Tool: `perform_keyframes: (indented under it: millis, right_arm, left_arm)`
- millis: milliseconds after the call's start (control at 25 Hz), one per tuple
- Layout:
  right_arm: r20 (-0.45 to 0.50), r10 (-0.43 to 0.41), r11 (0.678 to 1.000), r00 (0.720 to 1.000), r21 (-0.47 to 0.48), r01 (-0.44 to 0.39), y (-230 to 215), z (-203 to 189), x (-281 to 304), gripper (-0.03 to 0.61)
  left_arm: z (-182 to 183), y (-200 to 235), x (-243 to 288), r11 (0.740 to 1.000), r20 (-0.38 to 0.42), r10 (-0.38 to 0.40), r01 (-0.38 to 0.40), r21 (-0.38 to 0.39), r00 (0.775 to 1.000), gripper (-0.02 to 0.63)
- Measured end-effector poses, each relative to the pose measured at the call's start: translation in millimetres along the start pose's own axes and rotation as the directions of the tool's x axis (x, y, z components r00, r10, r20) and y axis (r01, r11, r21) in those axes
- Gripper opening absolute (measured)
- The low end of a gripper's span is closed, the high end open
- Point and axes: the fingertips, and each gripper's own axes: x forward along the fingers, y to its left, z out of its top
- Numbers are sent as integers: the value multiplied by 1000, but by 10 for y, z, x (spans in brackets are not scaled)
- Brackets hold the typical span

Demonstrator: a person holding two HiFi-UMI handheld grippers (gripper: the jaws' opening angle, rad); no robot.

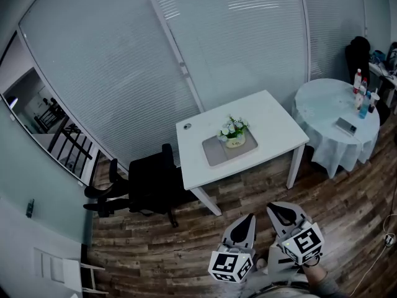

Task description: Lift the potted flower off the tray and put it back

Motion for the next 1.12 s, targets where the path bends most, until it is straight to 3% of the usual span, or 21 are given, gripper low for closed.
perform_keyframes:
  millis: [360, 1120]
  right_arm:
    - [-13, 36, 999, 999, 32, -35, -311, -37, 556, 18]
    - [-16, 118, 992, 993, 57, -117, -1457, 59, 1668, 18]
  left_arm:
    - [40, 365, 466, 1000, -24, 21, -21, 19, 999, 11]
    - [290, 971, 1941, 999, -64, 44, -43, 24, 997, 11]
